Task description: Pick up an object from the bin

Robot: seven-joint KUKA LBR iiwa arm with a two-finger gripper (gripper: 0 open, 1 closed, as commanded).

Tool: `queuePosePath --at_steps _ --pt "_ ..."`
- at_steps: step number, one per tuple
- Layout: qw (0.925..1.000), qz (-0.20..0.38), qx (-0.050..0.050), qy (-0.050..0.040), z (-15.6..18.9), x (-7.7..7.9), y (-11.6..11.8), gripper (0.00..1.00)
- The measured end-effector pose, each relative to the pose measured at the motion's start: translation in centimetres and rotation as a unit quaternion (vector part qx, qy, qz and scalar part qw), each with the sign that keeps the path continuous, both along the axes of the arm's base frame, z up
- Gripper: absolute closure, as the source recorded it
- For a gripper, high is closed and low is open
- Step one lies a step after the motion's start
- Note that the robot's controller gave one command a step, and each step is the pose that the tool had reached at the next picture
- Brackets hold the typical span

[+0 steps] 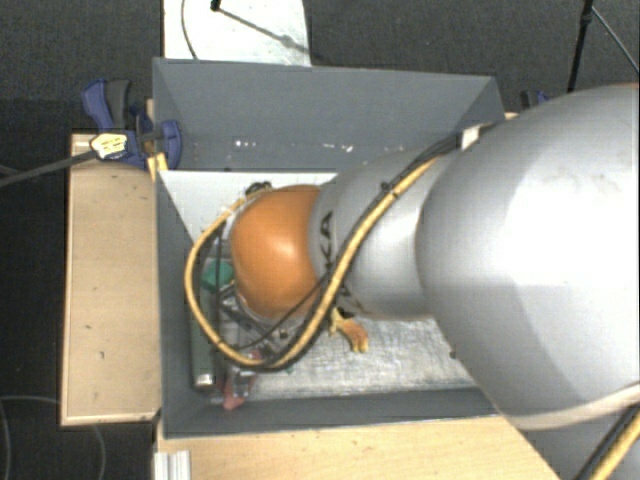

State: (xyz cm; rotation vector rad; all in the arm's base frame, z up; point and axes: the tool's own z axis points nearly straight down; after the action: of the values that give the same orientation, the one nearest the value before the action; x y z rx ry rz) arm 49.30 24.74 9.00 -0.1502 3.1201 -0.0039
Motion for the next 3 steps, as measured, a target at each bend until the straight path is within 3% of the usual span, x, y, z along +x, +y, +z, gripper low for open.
queuePosePath --at_steps 1,3 --pt "0.9975 0.071 -0.001 0.0063 -0.87 -1.03 -0.38 1.0" --pt "0.9977 0.067 -0.001 0.0067 -0.87 -1.04 -0.36 1.0"
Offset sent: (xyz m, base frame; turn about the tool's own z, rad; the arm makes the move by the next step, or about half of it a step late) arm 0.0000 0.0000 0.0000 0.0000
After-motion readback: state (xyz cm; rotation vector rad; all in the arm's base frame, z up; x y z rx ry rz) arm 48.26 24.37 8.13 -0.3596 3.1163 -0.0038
